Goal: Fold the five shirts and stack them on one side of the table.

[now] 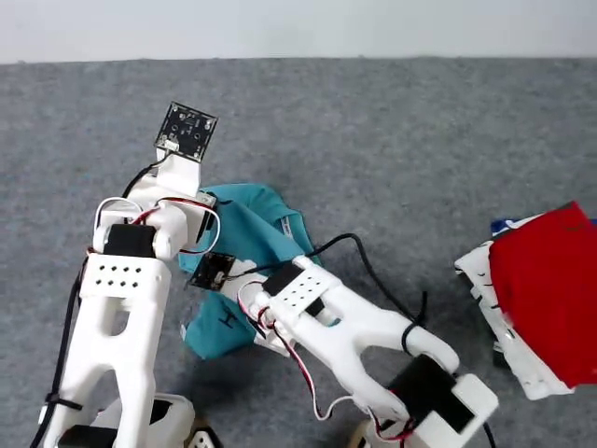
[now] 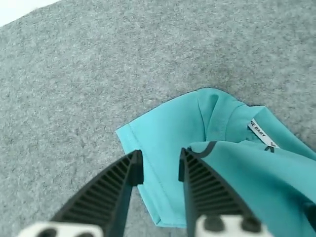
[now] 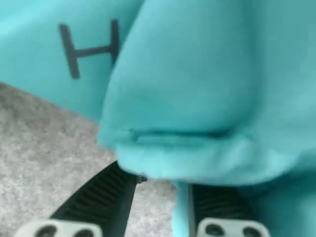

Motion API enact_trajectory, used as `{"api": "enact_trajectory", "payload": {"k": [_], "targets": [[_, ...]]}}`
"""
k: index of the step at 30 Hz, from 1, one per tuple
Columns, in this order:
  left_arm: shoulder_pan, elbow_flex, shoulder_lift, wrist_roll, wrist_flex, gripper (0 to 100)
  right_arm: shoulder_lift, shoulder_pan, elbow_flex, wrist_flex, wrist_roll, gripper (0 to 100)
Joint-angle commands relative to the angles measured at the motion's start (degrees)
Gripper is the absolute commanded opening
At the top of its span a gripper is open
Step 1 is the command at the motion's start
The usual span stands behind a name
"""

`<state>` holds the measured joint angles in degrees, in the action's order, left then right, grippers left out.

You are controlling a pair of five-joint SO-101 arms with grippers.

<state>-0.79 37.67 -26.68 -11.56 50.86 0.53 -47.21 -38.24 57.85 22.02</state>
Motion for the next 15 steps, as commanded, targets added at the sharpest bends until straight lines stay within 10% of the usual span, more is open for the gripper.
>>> {"api": "enact_trajectory", "payload": {"k": [1,15], "targets": [[-0.3,-0.2,-1.7,0.4,-0.4,13,-3.4,0.6,0.4,-3.4,0.4,12.6],[-0.4,1.3,-1.8,0.3,-0.7,13,-5.2,12.2,4.2,-6.9,4.4,1.5]]}}
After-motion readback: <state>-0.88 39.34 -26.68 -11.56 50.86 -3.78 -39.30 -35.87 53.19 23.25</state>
